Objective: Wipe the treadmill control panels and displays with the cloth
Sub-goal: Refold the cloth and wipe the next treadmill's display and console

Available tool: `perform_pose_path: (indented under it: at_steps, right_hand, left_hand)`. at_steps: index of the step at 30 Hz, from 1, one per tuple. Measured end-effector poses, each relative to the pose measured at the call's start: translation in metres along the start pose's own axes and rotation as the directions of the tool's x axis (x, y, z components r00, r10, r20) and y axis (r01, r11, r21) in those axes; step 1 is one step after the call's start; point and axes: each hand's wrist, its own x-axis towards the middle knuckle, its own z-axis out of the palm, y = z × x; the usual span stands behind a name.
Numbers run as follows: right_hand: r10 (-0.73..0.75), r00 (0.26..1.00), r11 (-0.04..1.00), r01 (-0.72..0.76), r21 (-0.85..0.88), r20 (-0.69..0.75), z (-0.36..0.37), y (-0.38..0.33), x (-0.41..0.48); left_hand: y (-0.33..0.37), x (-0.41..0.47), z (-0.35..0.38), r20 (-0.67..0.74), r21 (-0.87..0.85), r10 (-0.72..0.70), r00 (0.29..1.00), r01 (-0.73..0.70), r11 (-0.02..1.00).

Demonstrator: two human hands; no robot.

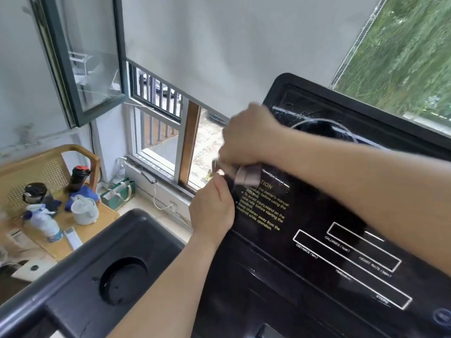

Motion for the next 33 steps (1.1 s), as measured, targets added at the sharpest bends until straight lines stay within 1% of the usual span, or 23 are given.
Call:
perform_pose_path:
  at_steps: [2, 4, 5, 6, 7, 8, 9, 10, 12, 13, 14, 15, 16, 17, 18, 20, 21, 23, 25, 28, 30, 31, 33]
  right_hand:
    - [0.200, 0.977, 0.979, -0.202, -0.021, -0.071, -0.009, 0.048, 0.002]
    - [0.419, 0.906, 0.903, -0.410, 0.130, -0.055, -0.011, 0.079, 0.005]
    - [0.477, 0.876, 0.874, -0.463, 0.148, -0.074, -0.007, 0.080, 0.006]
    - [0.461, 0.878, 0.887, -0.451, 0.101, -0.127, -0.003, 0.071, 0.006]
    - [0.404, 0.892, 0.914, -0.403, 0.048, -0.202, 0.002, 0.053, 0.004]
    - [0.312, 0.919, 0.948, -0.319, 0.013, -0.240, 0.007, 0.027, -0.001]
    - [0.217, 0.948, 0.976, -0.218, 0.023, -0.234, 0.012, 0.000, -0.009]
    - [0.132, 0.974, 0.989, -0.119, 0.084, -0.183, 0.018, -0.023, -0.016]
    - [0.064, 0.994, 0.971, -0.041, 0.235, -0.094, 0.023, -0.043, -0.025]
    - [0.072, 0.988, 0.963, -0.032, 0.269, -0.140, 0.026, -0.038, -0.026]
    - [0.101, 0.972, 0.974, -0.053, 0.221, -0.214, 0.025, -0.026, -0.026]
    - [0.170, 0.954, 0.974, -0.124, 0.191, -0.246, 0.023, -0.007, -0.022]
    - [0.233, 0.937, 0.968, -0.198, 0.153, -0.261, 0.019, 0.017, -0.019]
    - [0.319, 0.920, 0.942, -0.282, 0.179, -0.228, 0.011, 0.042, -0.019]
    - [0.427, 0.885, 0.889, -0.372, 0.268, -0.185, 0.004, 0.065, -0.019]
    - [0.603, 0.798, 0.694, -0.511, 0.507, -0.020, 0.004, 0.094, -0.024]
    - [0.602, 0.798, 0.663, -0.511, 0.548, 0.015, 0.007, 0.099, -0.028]
    - [0.557, 0.828, 0.692, -0.507, 0.514, 0.066, 0.011, 0.101, -0.042]
    - [0.510, 0.845, 0.689, -0.513, 0.512, 0.162, 0.011, 0.108, -0.061]
    - [0.436, 0.831, 0.708, -0.554, 0.438, 0.345, 0.006, 0.123, -0.083]
    - [0.402, 0.845, 0.768, -0.521, 0.372, 0.352, 0.000, 0.123, -0.076]
    - [0.383, 0.869, 0.781, -0.486, 0.391, 0.314, -0.004, 0.121, -0.067]
    - [0.367, 0.895, 0.724, -0.447, 0.525, 0.254, -0.008, 0.114, -0.048]
  left_hand:
    - [0.001, -0.001, 0.001, 0.010, -0.014, -0.003, 1.000, 0.003, 1.000]
    - [0.002, -0.002, 0.000, 0.009, -0.011, 0.004, 1.000, -0.004, 1.000]
    - [0.002, -0.001, 0.000, 0.009, -0.005, 0.006, 1.000, -0.006, 1.000]
    - [0.002, -0.001, 0.000, 0.015, 0.004, 0.005, 1.000, -0.005, 1.000]
    - [0.002, -0.001, 0.000, 0.025, 0.018, 0.001, 1.000, -0.001, 1.000]
    - [0.002, 0.000, 0.000, 0.029, 0.033, -0.007, 1.000, 0.006, 0.999]
    - [0.003, 0.000, 0.000, 0.031, 0.046, -0.019, 0.999, 0.018, 0.999]
    - [0.004, 0.000, 0.000, 0.029, 0.054, -0.037, 0.999, 0.035, 0.998]
    - [0.001, -0.001, -0.001, 0.018, 0.052, -0.053, 0.998, 0.052, 0.997]
    - [0.000, -0.001, -0.001, 0.016, 0.044, -0.054, 0.998, 0.053, 0.998]
    - [0.000, 0.000, -0.001, 0.016, 0.035, -0.052, 0.999, 0.051, 0.998]
    - [0.001, 0.002, 0.000, 0.016, 0.027, -0.044, 0.999, 0.044, 0.999]
    - [0.001, 0.002, 0.001, 0.012, 0.022, -0.035, 0.999, 0.035, 0.999]
    - [0.002, 0.002, 0.002, 0.006, 0.020, -0.030, 1.000, 0.029, 0.999]
    - [0.003, 0.002, 0.002, 0.000, 0.023, -0.022, 1.000, 0.022, 1.000]
    - [0.003, 0.001, 0.002, -0.010, 0.039, -0.015, 1.000, 0.015, 0.999]
    - [0.002, 0.000, 0.001, -0.009, 0.045, -0.020, 1.000, 0.021, 0.999]
    - [0.002, 0.000, 0.002, -0.008, 0.046, -0.034, 0.999, 0.034, 0.998]
    - [0.004, -0.001, 0.002, -0.013, 0.049, -0.043, 0.999, 0.044, 0.998]
    - [0.006, -0.002, 0.003, -0.020, 0.057, -0.050, 0.999, 0.051, 0.997]
    - [0.005, -0.002, 0.004, -0.024, 0.067, -0.051, 0.998, 0.052, 0.996]
    - [0.005, -0.002, 0.004, -0.026, 0.065, -0.047, 0.999, 0.049, 0.997]
    - [0.004, -0.002, 0.004, -0.026, 0.061, -0.040, 0.999, 0.041, 0.997]
